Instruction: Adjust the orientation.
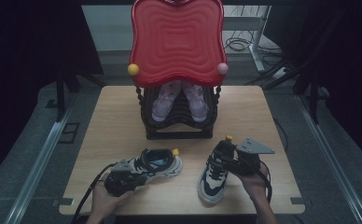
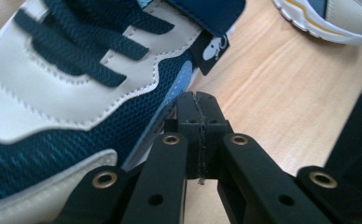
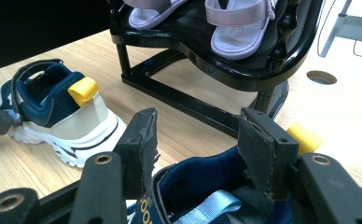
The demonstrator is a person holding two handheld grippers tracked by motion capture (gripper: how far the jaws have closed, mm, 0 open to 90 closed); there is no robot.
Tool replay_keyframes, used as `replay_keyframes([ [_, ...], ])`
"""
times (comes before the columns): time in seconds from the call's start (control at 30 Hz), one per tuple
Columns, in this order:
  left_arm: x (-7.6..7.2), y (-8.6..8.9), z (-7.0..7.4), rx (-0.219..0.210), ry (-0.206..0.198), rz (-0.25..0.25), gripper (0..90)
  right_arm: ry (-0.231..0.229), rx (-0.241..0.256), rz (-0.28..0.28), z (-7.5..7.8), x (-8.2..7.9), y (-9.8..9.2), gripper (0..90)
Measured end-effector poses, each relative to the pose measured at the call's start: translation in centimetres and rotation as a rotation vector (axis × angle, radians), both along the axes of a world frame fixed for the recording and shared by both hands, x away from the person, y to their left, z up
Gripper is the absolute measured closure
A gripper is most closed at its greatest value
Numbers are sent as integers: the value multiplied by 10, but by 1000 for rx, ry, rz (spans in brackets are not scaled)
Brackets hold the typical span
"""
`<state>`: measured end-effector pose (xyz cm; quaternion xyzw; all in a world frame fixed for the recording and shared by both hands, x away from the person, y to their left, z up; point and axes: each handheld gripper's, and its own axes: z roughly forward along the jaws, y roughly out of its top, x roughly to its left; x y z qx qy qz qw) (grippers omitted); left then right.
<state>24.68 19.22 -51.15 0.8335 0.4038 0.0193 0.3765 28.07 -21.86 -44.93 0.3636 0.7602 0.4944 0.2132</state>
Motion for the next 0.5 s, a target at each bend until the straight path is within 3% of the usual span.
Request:
replay_keyframes([
  [0.5,14,18,1,1,-5,59,900,2,-6,6,-1,1,2,474],
])
